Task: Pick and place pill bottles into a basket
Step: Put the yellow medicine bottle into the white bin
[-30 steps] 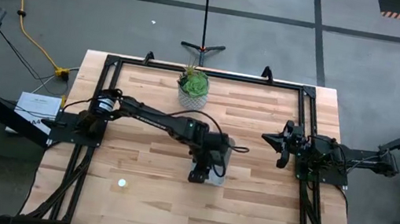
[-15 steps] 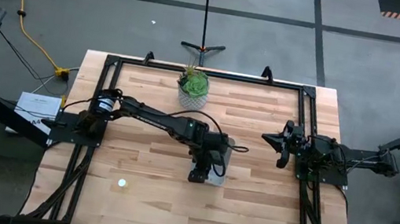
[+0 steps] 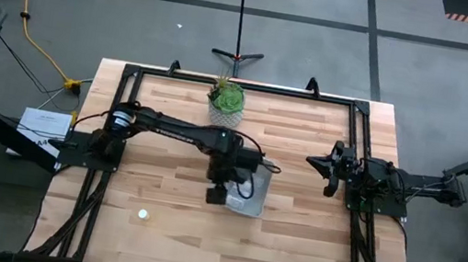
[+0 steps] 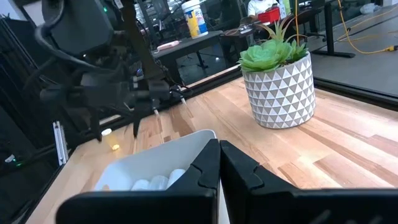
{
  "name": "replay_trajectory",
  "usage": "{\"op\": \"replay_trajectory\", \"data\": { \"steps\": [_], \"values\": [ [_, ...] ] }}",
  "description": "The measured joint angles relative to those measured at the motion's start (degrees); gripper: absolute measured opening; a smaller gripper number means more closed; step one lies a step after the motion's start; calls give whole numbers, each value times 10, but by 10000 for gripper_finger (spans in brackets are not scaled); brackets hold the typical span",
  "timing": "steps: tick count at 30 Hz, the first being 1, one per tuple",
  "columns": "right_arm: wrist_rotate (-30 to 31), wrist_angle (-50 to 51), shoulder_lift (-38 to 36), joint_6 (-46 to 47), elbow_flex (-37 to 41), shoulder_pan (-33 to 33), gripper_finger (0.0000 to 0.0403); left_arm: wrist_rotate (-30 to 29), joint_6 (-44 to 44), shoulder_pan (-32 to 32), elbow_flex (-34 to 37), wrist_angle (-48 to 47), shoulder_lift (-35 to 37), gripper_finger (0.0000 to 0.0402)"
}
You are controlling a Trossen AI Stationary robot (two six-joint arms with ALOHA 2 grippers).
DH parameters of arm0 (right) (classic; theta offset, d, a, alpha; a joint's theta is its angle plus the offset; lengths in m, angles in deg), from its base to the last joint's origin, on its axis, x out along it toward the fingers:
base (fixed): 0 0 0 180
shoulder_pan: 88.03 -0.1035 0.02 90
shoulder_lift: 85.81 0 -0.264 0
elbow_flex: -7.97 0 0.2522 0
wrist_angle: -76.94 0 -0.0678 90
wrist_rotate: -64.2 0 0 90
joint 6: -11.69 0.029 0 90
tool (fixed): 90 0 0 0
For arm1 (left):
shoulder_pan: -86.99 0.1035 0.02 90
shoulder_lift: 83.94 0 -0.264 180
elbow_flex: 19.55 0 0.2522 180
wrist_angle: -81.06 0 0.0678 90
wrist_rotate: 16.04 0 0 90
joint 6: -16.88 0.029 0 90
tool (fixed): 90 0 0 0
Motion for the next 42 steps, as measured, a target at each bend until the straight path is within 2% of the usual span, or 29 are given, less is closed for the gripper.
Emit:
{"op": "replay_trajectory", "data": {
  "steps": [5,9,18,24,27,31,37,42],
  "values": [
    [0,0,0,11,0,0,0,-3,-71,-19,-6,-120,0,300],
    [0,0,0,15,0,0,0,-27,-137,-42,19,-162,0,291],
    [0,0,0,32,0,0,0,6,-205,-121,130,-161,6,275],
    [0,0,0,32,0,0,0,66,-261,-170,216,-161,13,273],
    [0,0,0,32,0,0,0,98,-279,-188,237,-162,18,271],
    [0,0,0,32,0,0,0,96,-297,-210,251,-154,17,271],
    [0,0,0,39,0,0,0,96,-332,-222,269,-64,17,271],
    [0,0,0,56,0,0,0,52,-365,-223,278,-68,17,271]
  ]
}}
